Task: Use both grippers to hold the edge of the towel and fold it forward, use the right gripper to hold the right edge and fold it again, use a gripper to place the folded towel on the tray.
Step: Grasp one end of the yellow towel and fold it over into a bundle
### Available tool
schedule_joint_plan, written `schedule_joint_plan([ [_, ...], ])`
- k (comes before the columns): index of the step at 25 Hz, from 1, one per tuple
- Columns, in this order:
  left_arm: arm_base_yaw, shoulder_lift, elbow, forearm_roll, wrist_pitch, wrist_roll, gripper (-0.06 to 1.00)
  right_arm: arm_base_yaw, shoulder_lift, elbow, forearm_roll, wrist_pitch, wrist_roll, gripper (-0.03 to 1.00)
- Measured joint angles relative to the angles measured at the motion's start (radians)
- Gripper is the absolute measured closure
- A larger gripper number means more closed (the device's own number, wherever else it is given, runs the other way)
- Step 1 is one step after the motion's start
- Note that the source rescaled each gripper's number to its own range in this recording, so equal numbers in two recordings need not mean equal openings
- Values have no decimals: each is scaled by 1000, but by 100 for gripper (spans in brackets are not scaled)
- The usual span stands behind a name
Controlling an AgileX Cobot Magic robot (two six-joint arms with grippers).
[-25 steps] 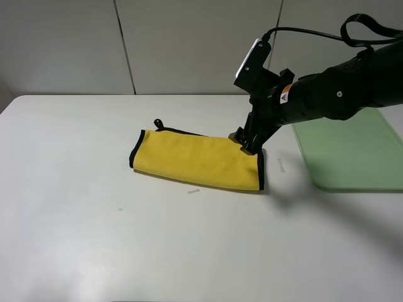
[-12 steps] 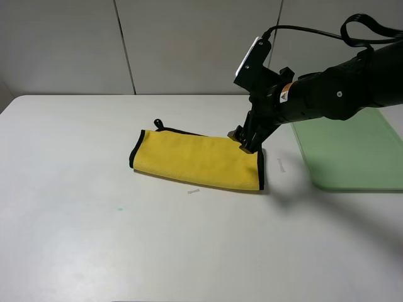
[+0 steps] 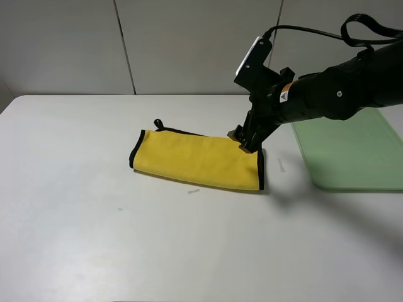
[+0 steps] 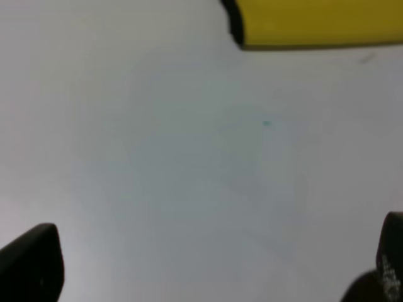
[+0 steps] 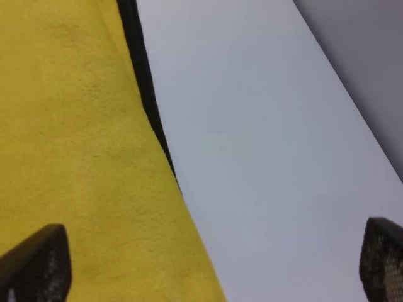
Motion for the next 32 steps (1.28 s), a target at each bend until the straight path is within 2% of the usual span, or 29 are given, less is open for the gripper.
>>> schedule_joint_plan([
  [7, 328, 0, 0, -26, 0, 1, -6, 0, 0, 0, 26, 0, 1, -3],
  [10, 386, 0, 0, -33, 0, 8, -6, 0, 0, 0, 27, 0, 11, -3],
  [18, 405, 0, 0, -34, 0, 11, -6, 0, 0, 0, 27, -2, 42, -3],
  [22, 405, 0, 0, -34, 0, 12, -6, 0, 0, 0, 29, -4, 104, -3],
  [26, 405, -1, 0, -36, 0, 12, -6, 0, 0, 0, 30, -6, 221, -3],
  [32, 405, -1, 0, -36, 0, 12, -6, 0, 0, 0, 66, -6, 517, -3],
])
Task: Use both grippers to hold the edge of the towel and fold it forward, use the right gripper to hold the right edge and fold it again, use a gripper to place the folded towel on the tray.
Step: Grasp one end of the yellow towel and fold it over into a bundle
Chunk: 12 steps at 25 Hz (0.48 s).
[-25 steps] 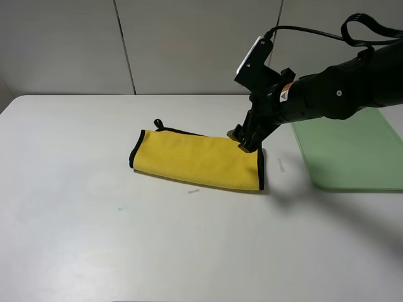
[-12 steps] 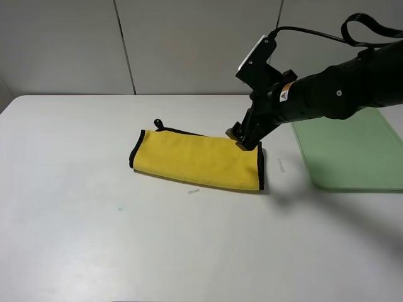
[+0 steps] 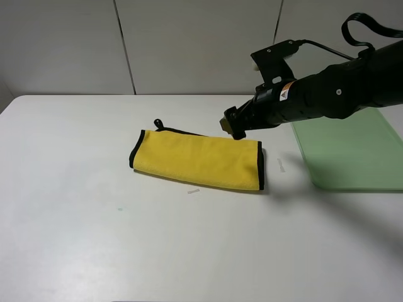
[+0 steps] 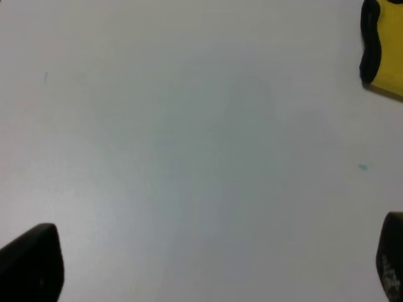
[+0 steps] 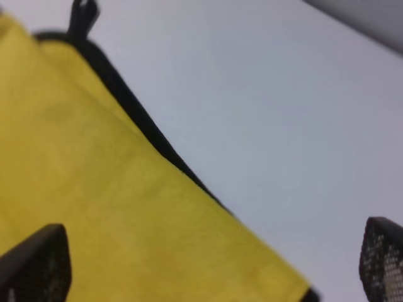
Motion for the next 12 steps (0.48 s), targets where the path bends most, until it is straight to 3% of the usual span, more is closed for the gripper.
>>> schedule_joint_plan([
  [5, 0, 0, 0, 0, 0, 0, -6, -6, 1, 0, 11, 28, 194, -3],
  [12, 0, 0, 0, 0, 0, 0, -6, -20, 110, -1, 78, 51, 236, -3],
])
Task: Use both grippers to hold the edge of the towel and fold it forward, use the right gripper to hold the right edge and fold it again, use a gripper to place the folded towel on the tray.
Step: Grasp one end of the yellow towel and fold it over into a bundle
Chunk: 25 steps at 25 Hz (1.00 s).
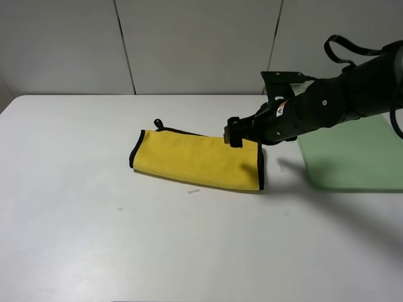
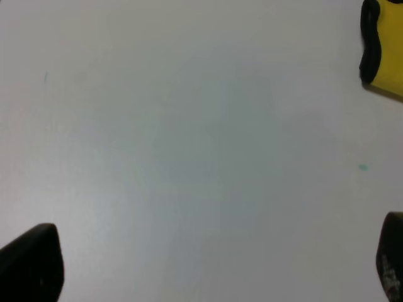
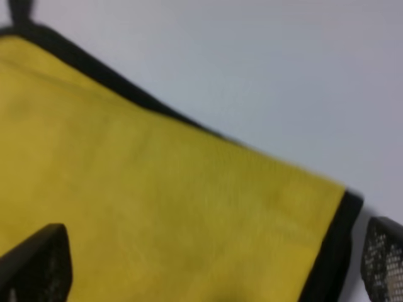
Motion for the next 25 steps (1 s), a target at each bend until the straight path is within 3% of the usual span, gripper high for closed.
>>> schedule_joint_plan([
  [13, 0, 0, 1, 0, 0, 0, -6, -4, 115, -1, 36, -24, 0, -3],
  [20, 0, 0, 1, 0, 0, 0, -6, -50, 115, 4, 19, 20, 0, -3],
  [25, 0, 0, 1, 0, 0, 0, -6, -50, 116, 42, 20, -19, 0, -3],
])
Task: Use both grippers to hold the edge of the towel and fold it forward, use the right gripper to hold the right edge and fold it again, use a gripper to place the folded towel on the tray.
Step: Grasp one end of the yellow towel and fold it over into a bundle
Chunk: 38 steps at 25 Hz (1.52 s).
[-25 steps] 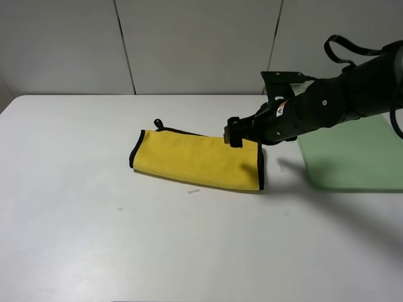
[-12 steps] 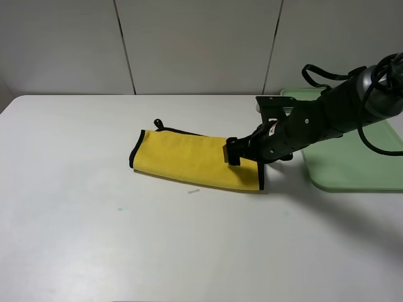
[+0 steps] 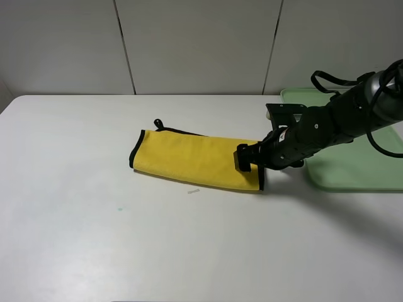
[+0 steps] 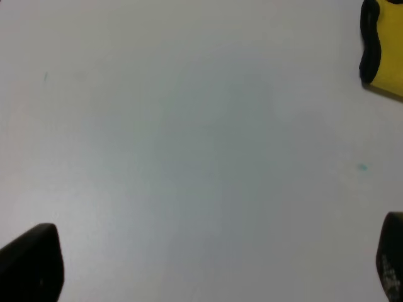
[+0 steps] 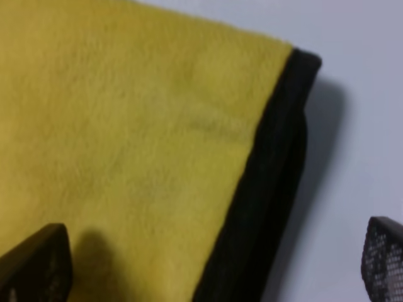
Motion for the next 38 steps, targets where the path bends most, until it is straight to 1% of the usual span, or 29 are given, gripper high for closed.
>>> schedule_joint_plan([
  [6, 0, 0, 0, 0, 0, 0, -6, 0, 3, 27, 1, -21, 0, -3],
  [9, 0, 0, 0, 0, 0, 0, -6, 4, 14, 27, 1, -39, 0, 2],
  [13, 0, -1, 0, 0, 0, 0, -6, 21, 36, 26, 1, -85, -2, 4],
  [16, 0, -1, 0, 0, 0, 0, -6, 23, 43, 23, 1, -100, -2, 6],
  [17, 0, -1, 0, 0, 0, 0, -6, 23, 45, 23, 1, -103, 3, 9],
  [19, 0, -1, 0, 0, 0, 0, -6, 23, 45, 23, 1, -108, 28, 19],
  [22, 0, -1, 0, 0, 0, 0, -6, 23, 49, 23, 3, -107, 90, 47],
  [24, 0, -1, 0, 0, 0, 0, -6, 23, 51, 23, 7, -102, 134, 70],
  [26, 0, -1, 0, 0, 0, 0, -6, 23, 53, 23, 10, -96, 166, 90],
  [27, 0, -1, 0, 0, 0, 0, -6, 23, 53, 22, 11, -93, 180, 94],
  [32, 0, -1, 0, 0, 0, 0, -6, 23, 53, 22, 12, -93, 190, 94],
  [36, 0, -1, 0, 0, 0, 0, -6, 23, 50, 20, 4, -84, 147, 94],
  [38, 0, -1, 0, 0, 0, 0, -6, 23, 39, 20, 2, -57, 105, 94],
])
